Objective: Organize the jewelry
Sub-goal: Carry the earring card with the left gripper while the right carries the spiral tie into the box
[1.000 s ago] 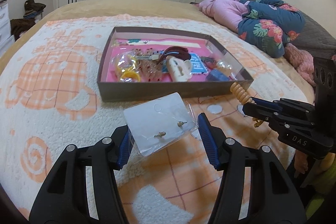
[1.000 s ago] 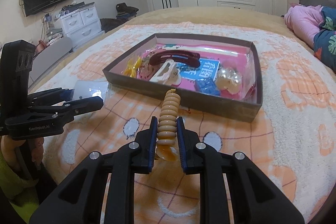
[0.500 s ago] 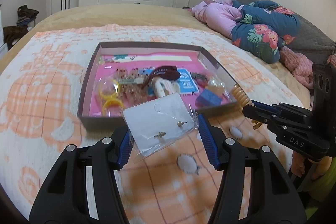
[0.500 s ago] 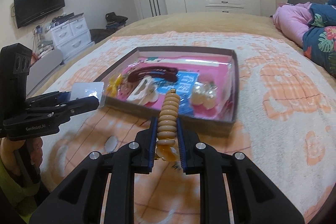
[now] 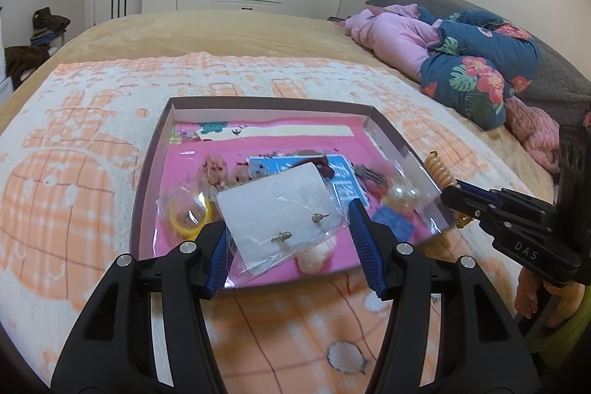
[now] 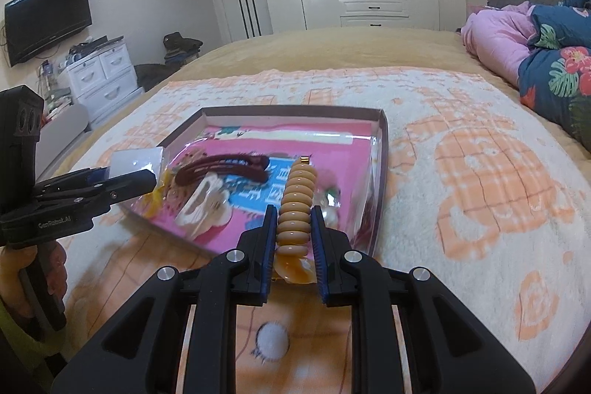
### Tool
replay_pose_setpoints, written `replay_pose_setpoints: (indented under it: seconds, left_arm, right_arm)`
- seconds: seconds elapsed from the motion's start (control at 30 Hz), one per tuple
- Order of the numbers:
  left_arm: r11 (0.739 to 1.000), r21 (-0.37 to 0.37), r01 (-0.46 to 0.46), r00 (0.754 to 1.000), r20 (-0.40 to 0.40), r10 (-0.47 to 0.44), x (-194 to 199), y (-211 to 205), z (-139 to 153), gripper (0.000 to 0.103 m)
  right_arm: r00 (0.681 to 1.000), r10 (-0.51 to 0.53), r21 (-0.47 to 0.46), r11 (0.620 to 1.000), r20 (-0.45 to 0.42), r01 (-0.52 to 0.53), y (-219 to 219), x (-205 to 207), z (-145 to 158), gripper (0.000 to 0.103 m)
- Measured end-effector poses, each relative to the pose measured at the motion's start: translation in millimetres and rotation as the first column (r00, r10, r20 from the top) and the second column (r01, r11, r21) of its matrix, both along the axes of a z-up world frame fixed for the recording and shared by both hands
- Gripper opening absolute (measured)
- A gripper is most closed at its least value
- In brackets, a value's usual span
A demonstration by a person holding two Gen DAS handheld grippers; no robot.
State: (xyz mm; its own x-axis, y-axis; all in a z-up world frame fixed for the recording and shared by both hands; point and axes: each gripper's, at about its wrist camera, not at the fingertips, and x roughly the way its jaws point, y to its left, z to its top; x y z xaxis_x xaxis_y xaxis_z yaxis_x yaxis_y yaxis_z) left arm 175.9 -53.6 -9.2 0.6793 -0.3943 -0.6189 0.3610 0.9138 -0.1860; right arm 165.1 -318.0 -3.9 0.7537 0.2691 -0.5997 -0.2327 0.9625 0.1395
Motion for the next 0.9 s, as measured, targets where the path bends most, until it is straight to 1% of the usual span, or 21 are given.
replay_pose_setpoints:
  seconds: [0.37,0.57,0.77,0.9]
  left_arm:
    - [0.998,0.000,-0.065,0.998,-0.024,0.065,32,13,-8,0.049]
    - [0.997,0.000,-0.076,0.996,-0.041,0.076,41,16,-14,0.049]
    - [0.997,-0.007,-0.083,0.995,-0.056,0.082,44,19,-20,0.049]
    - [0.996,-0.009,-0.085,0.995,-0.060,0.085,44,20,-22,0.049]
  right_arm:
    - [0.999,0.039,-0.043,0.998,-0.005,-0.039,28,37,-6,0.018]
    - [0.998,0.052,-0.054,0.997,-0.038,-0.054,47,52,-19,0.018]
    - [0.997,0.056,-0.042,0.997,-0.058,-0.058,52,57,-24,0.018]
    - [0.997,0.049,-0.032,0.998,-0.057,-0.051,50,55,-24,0.021]
